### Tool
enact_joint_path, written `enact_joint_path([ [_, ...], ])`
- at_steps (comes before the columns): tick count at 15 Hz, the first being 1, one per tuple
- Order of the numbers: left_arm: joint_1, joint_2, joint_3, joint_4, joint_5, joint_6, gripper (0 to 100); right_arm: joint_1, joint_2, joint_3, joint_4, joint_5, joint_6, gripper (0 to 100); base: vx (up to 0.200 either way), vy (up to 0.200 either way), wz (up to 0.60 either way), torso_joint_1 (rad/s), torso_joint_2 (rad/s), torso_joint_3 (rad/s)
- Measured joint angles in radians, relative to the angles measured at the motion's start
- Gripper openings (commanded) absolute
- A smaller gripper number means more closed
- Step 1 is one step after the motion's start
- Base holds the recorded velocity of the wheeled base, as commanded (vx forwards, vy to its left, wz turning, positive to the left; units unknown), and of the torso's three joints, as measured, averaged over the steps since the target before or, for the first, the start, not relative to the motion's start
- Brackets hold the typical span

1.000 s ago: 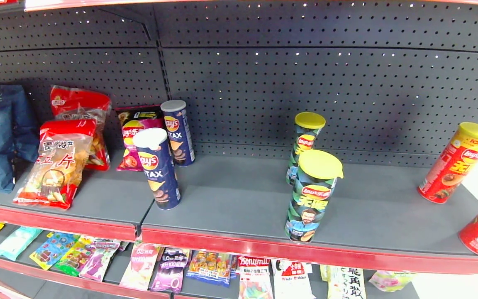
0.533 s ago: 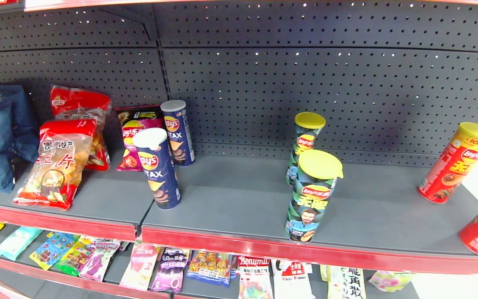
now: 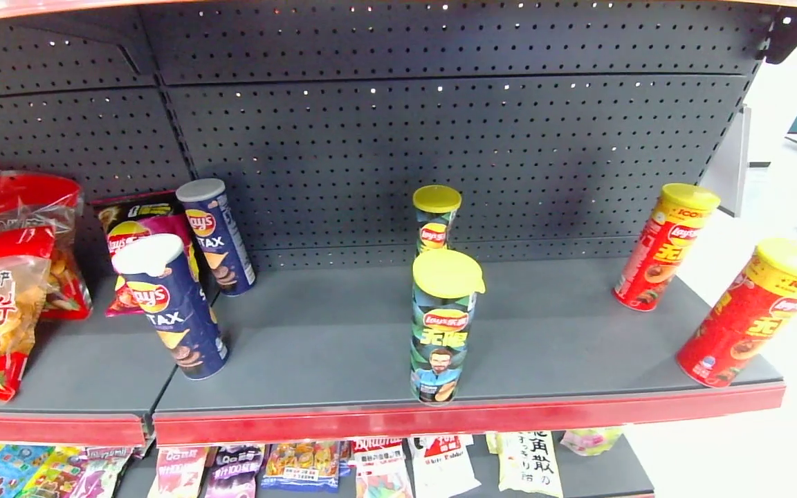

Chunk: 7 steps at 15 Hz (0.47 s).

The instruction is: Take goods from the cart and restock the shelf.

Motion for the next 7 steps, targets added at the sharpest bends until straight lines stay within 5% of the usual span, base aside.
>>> enact_joint_path([
  [7, 0.0, 0.0, 0.0, 0.0, 0.0, 0.0, 100, 0.0, 0.0, 0.0, 0.0, 0.0, 0.0, 100, 0.0, 0.0, 0.0, 0.0, 0.0, 0.0],
])
